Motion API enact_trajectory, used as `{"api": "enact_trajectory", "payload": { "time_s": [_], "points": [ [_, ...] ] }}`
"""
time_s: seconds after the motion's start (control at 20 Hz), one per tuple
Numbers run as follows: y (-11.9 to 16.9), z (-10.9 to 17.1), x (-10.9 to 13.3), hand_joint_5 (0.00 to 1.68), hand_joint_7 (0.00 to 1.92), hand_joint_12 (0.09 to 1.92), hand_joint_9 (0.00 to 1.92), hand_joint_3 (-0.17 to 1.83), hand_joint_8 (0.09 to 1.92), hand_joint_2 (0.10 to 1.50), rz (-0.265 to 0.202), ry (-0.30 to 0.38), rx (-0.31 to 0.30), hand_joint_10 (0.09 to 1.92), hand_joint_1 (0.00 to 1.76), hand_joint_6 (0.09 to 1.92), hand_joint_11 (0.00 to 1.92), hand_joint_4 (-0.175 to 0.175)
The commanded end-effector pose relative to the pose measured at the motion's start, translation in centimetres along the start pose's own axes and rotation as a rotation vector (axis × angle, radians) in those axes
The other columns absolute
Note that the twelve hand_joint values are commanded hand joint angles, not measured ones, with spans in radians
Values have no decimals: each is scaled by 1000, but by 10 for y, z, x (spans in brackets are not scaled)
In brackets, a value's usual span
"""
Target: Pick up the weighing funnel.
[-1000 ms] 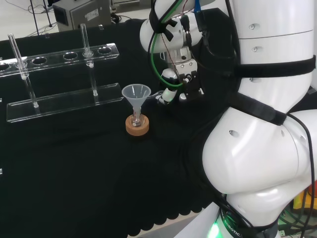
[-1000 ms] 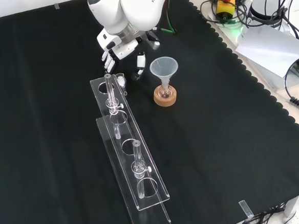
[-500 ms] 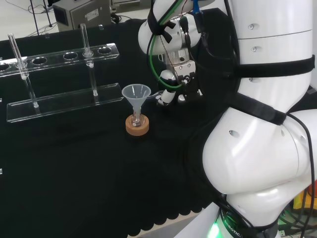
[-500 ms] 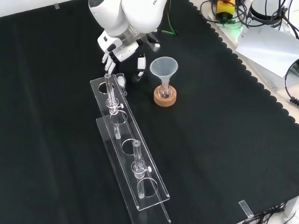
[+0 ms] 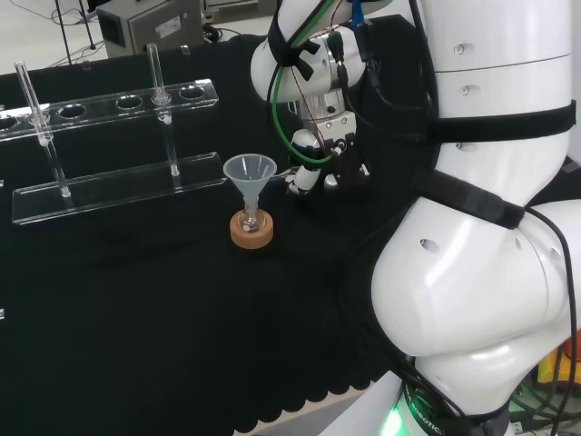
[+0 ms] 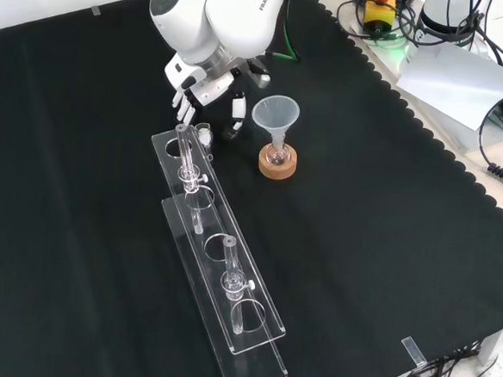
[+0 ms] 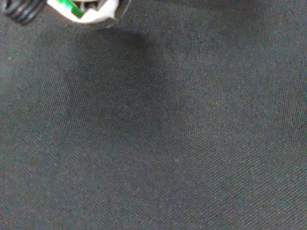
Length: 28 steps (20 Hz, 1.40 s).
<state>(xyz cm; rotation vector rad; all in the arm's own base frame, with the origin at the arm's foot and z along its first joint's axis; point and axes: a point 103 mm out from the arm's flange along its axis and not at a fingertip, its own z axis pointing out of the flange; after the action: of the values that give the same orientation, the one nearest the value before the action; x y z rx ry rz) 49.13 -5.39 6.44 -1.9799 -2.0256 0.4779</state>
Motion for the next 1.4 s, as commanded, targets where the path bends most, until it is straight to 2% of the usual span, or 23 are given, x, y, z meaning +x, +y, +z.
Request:
{"api": "enact_trajectory", "payload": {
  "time_s": [0.05, 0.2, 0.25, 0.3, 0.35, 0.4, 0.5, 0.9, 1.4],
  "points": [
    [1, 0, 0, 580, 550, 1279, 845, 626, 664, 630, 9, 7, -1, 490, 887, 621, 528, -38],
    [2, 0, 0, 604, 554, 1279, 849, 631, 666, 638, 17, -2, -1, 491, 886, 653, 530, -33],
    [3, -1, 0, 671, 563, 1279, 856, 636, 668, 652, 28, -15, -3, 494, 886, 686, 534, -19],
    [3, -1, 0, 802, 587, 1278, 873, 529, 671, 754, 43, -29, -11, 497, 935, 802, 549, 53],
    [4, -2, 0, 914, 631, 1267, 907, 457, 670, 821, 56, -41, -17, 498, 981, 874, 577, 109],
    [4, -3, 1, 987, 679, 1236, 944, 453, 658, 838, 65, -52, -22, 488, 1014, 917, 623, 142],
    [2, -6, 2, 1045, 749, 1187, 1011, 547, 626, 805, 67, -57, -36, 449, 1044, 984, 702, 168],
    [-10, -38, -8, 1051, 772, 1131, 1082, 657, 610, 762, 59, -60, -73, 395, 1053, 1053, 801, 175],
    [-41, -81, -29, 1054, 763, 1123, 1092, 669, 611, 755, 69, -67, -74, 387, 1056, 1055, 815, 175]
  ]
}}
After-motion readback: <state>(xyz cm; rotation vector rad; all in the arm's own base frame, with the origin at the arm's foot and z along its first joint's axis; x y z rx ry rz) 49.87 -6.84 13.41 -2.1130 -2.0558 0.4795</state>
